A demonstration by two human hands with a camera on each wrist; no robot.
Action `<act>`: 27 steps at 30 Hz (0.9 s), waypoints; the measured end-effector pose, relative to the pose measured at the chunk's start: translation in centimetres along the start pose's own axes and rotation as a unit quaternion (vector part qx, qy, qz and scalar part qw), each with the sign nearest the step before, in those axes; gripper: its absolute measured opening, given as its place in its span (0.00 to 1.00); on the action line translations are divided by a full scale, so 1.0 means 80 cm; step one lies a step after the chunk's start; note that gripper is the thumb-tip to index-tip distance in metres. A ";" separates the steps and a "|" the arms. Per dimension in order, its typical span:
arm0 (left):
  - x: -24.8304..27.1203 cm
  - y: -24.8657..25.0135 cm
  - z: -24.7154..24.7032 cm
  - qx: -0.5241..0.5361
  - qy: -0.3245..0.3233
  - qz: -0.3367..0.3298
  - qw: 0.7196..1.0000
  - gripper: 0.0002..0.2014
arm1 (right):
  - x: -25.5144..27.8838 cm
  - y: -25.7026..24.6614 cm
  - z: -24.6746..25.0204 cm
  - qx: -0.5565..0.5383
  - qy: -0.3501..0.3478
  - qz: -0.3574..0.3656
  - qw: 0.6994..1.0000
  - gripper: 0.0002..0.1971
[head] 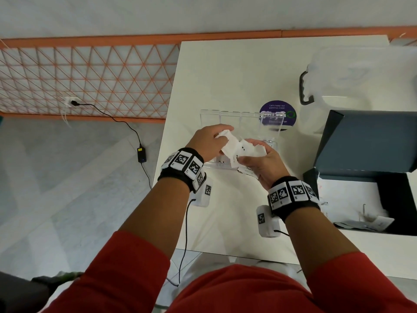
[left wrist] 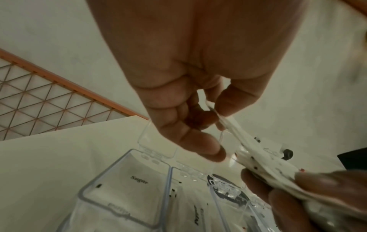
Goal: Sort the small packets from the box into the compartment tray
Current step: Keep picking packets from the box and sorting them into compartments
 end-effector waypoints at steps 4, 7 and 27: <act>-0.001 -0.001 -0.002 -0.029 -0.010 -0.023 0.999 0.23 | 0.002 -0.005 -0.007 -0.004 -0.011 -0.003 1.000 0.25; 0.000 -0.002 -0.007 0.007 0.007 -0.032 0.999 0.20 | 0.002 -0.009 -0.014 0.005 -0.005 0.007 1.000 0.22; -0.009 -0.078 0.005 -0.113 0.129 0.058 0.984 0.11 | -0.007 -0.005 -0.008 0.024 0.031 0.003 0.999 0.20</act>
Point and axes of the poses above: each hand's wrist, its own x-axis away from the middle knuckle, its own z-axis out of the back of the hand, y = z × x, the point moved 2 cm from there along -x, towards the middle knuckle, and after that the axes turned 3 degrees about -x, right-handed, at the moved point
